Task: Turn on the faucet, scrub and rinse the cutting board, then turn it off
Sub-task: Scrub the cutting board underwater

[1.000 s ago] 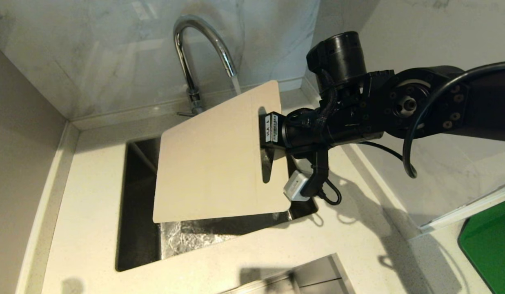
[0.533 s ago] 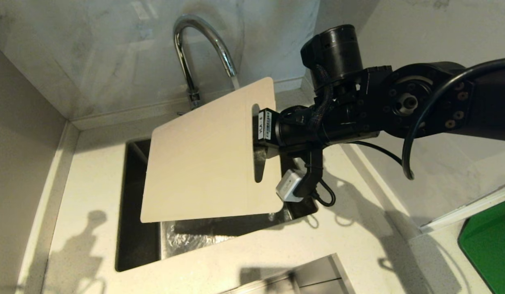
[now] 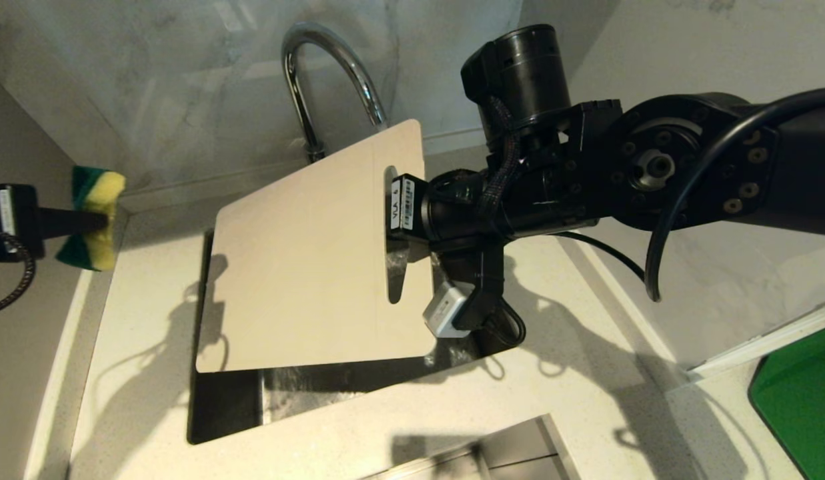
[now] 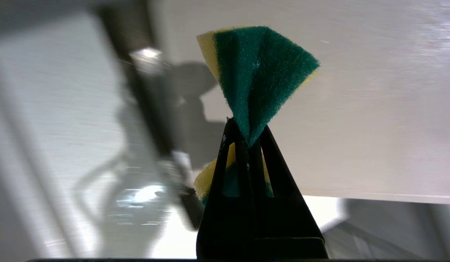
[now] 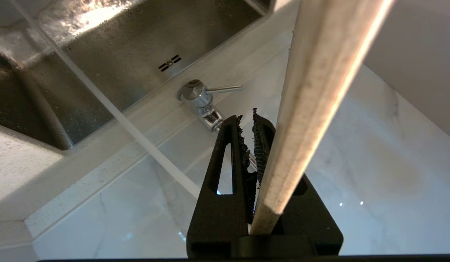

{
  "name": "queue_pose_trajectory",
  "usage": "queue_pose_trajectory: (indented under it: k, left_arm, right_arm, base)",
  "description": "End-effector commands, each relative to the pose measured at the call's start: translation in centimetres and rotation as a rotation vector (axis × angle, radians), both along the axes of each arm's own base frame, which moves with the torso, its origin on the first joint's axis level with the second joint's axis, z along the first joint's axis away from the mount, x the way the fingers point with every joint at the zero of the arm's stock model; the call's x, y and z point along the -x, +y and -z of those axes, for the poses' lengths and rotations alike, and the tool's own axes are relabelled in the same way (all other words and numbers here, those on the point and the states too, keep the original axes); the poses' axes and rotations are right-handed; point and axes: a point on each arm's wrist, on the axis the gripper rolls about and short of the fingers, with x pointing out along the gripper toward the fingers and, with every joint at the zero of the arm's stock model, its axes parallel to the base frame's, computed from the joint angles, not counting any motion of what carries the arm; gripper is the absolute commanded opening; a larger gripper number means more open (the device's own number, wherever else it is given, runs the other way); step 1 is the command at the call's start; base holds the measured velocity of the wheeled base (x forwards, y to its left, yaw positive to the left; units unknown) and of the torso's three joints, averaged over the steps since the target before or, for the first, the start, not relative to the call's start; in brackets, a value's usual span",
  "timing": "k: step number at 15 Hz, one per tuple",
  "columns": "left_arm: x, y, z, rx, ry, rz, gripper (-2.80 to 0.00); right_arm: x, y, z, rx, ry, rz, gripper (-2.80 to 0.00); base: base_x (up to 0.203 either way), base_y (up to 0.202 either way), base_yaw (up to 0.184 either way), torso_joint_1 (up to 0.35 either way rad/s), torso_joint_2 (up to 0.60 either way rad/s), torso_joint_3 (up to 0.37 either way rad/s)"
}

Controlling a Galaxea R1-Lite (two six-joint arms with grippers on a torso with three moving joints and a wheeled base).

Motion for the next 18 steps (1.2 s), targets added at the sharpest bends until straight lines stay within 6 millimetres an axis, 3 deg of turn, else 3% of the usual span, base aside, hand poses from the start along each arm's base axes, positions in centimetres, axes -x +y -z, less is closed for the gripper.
queue_pose_trajectory:
  k: [1,4,7,11,13,18]
  left_arm:
    - [-3.0,-4.3,0.9,0.090,0.118,0.101,-2.80]
    - [-5.4,-8.2,1.4,0.161,0.137,0.168,-2.80]
    - [-8.2,-10.3,0.8,0.202,0.114,0.190,-2.80]
    - [-9.6,-11.3,-0.3,0.257,0.098,0.220,-2.80]
    - [-10.4,-11.8,0.5,0.245,0.121,0.213,-2.80]
    - [-11.5,-10.6,3.2,0.206,0.196,0.155,-2.80]
  right_arm:
    - [0.4,0.6,-0.2,0.004,-0.014,-0.027,-2.80]
    - [0.8,1.2,0.0,0.005,-0.008,-0.043,-2.80]
    - [0.9,1.1,0.1,0.007,-0.002,-0.043,-2.80]
    - [0.8,1.2,0.3,0.012,0.004,-0.041,-2.80]
    - [0.8,1.1,0.3,0.012,0.004,-0.042,-2.80]
    - [1.0,1.0,0.1,0.008,-0.001,-0.042,-2.80]
  base:
    - [0.000,0.000,0.000,0.000,0.00,0.000]
    - [0.000,0.000,0.000,0.000,0.00,0.000]
    - [0.000,0.000,0.000,0.000,0.00,0.000]
    - [0.000,0.000,0.000,0.000,0.00,0.000]
    - [0.000,0.000,0.000,0.000,0.00,0.000]
    - [0.000,0.000,0.000,0.000,0.00,0.000]
